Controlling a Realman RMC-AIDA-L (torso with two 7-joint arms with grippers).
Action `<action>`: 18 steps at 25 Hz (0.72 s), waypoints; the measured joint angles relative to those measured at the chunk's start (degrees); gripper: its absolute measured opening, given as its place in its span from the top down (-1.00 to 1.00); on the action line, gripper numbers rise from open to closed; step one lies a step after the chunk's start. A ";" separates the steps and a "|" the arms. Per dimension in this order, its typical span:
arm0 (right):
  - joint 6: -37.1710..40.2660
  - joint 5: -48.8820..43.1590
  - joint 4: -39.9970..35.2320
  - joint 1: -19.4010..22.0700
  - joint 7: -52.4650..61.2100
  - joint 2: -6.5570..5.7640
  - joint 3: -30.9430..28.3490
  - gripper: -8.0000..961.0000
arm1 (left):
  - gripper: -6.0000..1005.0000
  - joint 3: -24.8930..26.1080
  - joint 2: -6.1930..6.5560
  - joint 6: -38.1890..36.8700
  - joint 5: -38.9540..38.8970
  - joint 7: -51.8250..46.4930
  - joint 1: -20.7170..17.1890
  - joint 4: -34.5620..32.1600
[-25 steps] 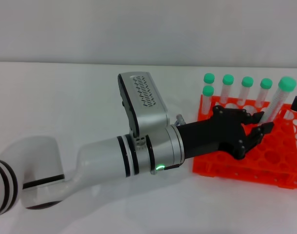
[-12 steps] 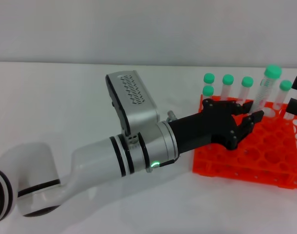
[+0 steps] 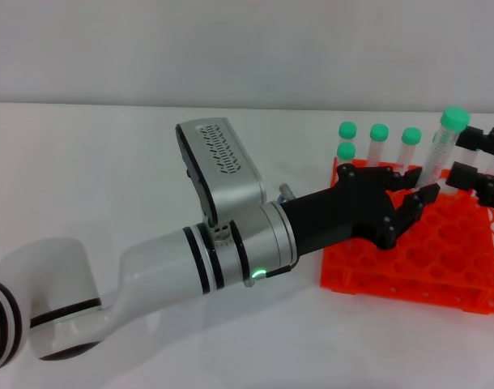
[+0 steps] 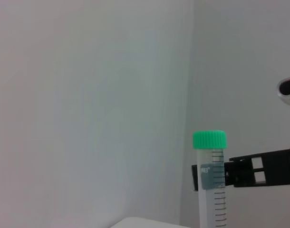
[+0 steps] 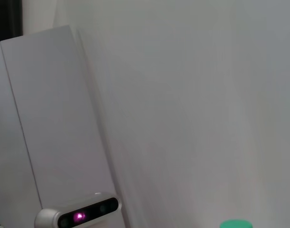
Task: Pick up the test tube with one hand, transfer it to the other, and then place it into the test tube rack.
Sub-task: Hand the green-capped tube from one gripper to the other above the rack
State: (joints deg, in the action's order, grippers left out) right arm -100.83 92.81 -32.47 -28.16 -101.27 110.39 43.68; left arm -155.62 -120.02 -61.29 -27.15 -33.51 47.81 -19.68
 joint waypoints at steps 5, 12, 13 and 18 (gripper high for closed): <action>1.53 -0.16 -0.08 -0.24 -0.17 0.93 0.00 -0.77 | 0.52 -0.02 -0.07 0.10 1.17 0.02 0.07 -0.09; 2.62 -0.34 0.01 -0.71 -0.42 1.42 0.00 -0.48 | 0.52 -0.11 -0.13 0.10 1.43 0.02 0.09 -0.10; 2.82 -0.34 -0.02 -0.71 -0.53 1.53 0.00 -0.34 | 0.51 -0.14 -0.13 0.10 1.43 0.02 0.09 -0.10; 3.09 -0.14 -0.10 -0.41 -2.49 2.00 -0.37 -0.11 | 0.51 -0.17 -0.13 0.08 1.46 0.02 -0.13 -0.17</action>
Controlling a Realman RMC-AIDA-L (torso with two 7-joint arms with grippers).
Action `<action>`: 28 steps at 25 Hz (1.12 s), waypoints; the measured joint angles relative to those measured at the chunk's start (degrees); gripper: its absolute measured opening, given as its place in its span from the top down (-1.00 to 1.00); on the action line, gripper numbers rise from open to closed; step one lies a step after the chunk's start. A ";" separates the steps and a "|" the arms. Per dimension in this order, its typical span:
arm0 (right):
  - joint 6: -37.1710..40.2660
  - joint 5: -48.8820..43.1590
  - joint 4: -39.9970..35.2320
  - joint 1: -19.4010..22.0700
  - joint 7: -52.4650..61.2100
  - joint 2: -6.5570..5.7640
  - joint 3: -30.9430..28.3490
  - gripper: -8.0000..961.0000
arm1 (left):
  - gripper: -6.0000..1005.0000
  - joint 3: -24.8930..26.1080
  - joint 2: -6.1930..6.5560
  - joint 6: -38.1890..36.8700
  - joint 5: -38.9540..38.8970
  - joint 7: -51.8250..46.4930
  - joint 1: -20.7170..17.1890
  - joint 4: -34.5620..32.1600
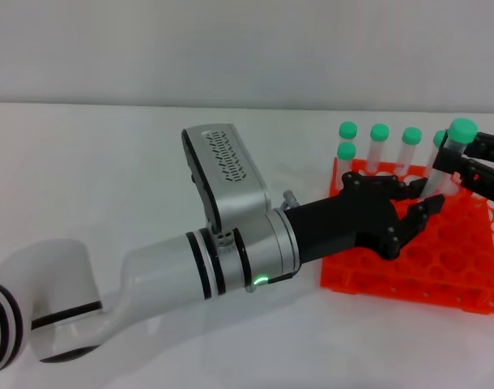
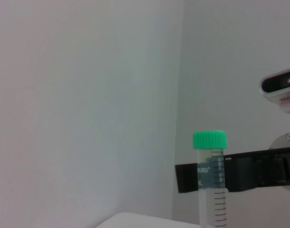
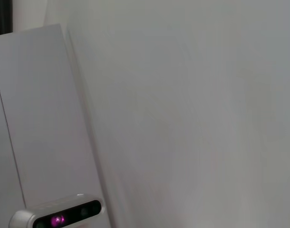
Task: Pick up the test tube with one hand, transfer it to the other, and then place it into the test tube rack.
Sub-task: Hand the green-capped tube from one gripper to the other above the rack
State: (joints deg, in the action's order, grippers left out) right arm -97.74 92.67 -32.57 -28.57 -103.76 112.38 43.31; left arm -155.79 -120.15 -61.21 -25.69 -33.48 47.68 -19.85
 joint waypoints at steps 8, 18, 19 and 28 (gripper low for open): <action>-0.01 0.31 0.19 0.20 -1.18 0.13 -0.25 0.32 | 0.50 -0.08 0.05 -0.04 0.07 0.02 -0.19 -0.05; -0.30 0.90 0.50 0.15 -2.29 0.04 -0.22 0.56 | 0.50 0.23 0.08 0.42 0.71 0.77 -0.52 -0.07; -0.30 0.93 0.50 0.15 -2.29 0.04 -0.22 0.56 | 0.49 0.37 0.05 0.41 0.54 1.98 -1.04 -0.15; -0.53 2.23 0.58 0.40 -2.30 0.01 -0.27 0.56 | 0.49 0.45 0.00 0.76 0.22 6.10 -2.53 -0.63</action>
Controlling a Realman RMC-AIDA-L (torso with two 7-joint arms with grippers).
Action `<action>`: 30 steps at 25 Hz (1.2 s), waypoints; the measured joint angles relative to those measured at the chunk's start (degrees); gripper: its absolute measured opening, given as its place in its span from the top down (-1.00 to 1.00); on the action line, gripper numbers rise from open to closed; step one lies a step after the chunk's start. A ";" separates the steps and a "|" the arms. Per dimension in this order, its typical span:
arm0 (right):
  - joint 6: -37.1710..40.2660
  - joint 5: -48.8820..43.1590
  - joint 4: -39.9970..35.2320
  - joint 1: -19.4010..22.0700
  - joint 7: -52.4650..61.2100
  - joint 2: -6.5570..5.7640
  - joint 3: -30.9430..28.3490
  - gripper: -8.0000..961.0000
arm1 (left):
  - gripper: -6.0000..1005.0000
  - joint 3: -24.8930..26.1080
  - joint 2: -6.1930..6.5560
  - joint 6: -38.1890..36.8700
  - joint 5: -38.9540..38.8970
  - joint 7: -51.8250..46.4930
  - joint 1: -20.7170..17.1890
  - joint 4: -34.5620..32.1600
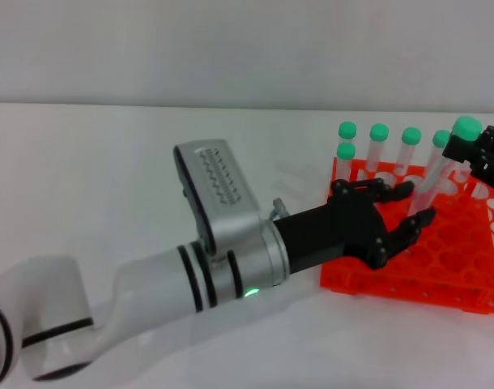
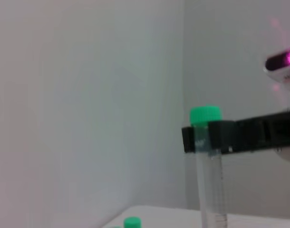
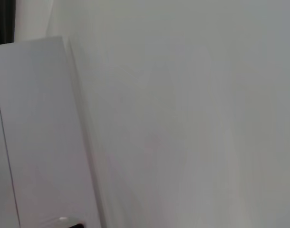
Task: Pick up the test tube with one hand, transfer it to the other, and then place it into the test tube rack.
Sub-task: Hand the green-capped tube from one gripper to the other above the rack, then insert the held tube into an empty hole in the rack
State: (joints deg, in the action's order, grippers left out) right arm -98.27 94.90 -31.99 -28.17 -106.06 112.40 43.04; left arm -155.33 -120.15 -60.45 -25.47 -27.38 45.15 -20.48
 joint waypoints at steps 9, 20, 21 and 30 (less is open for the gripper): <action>0.49 1.33 0.00 0.67 -0.58 0.05 -3.53 0.55 | -0.09 8.23 -0.16 -1.41 -1.22 18.48 -14.23 -6.18; 6.92 1.72 4.49 -1.74 -10.35 3.25 -4.93 0.55 | -0.78 9.91 0.04 -19.05 -15.32 30.61 -31.36 -3.69; 7.39 1.83 5.80 -2.32 -11.48 3.18 -4.92 0.55 | -0.78 9.91 0.06 -20.16 -17.76 30.46 -32.26 -2.32; 15.38 3.47 16.81 -8.68 -24.27 3.54 -4.90 0.55 | -0.78 9.90 0.09 -22.32 -25.19 30.41 -35.20 0.65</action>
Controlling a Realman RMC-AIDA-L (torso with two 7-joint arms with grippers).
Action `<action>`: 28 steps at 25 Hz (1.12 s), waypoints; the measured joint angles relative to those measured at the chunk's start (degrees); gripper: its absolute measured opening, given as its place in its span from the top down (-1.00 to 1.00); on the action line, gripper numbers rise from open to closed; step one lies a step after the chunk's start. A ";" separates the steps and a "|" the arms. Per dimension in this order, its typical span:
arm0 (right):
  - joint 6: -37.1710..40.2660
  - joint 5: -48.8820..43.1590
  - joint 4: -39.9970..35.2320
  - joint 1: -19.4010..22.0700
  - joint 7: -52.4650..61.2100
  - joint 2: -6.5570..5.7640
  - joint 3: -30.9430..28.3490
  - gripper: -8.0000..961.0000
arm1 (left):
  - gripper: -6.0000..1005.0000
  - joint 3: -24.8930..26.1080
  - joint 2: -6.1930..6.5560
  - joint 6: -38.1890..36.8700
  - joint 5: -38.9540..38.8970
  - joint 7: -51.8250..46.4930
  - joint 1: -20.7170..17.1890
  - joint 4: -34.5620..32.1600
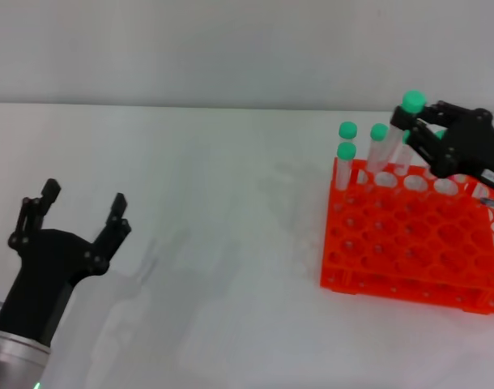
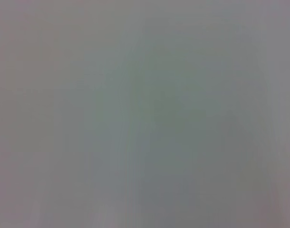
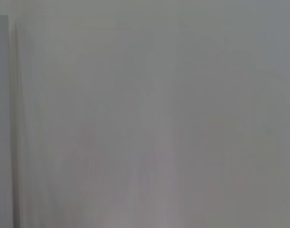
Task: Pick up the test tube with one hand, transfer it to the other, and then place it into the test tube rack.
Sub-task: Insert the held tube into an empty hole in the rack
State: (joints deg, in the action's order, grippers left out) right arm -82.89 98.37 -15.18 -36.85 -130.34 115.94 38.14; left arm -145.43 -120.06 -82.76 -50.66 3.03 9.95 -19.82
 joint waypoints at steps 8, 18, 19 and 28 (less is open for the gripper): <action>6.47 -0.03 3.37 -2.79 -3.28 0.23 1.68 0.54 | -0.78 -0.55 0.00 0.48 -0.74 -1.62 0.57 0.13; 9.62 0.03 4.86 -3.26 -5.73 0.25 1.85 0.54 | -0.78 -0.56 0.05 0.51 -0.82 -2.51 0.70 0.14; 9.77 0.03 5.00 -3.28 -5.96 0.25 1.85 0.54 | -0.78 -0.56 0.03 0.52 -0.82 -2.61 0.70 0.14; 11.71 0.03 6.29 -3.64 -7.76 0.25 1.83 0.54 | -0.78 -0.56 0.00 0.51 -0.85 -3.02 0.73 0.14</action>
State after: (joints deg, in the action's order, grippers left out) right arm -71.18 98.39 -8.89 -40.49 -138.10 116.19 39.97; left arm -145.99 -120.06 -82.25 -51.51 0.01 10.68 -19.69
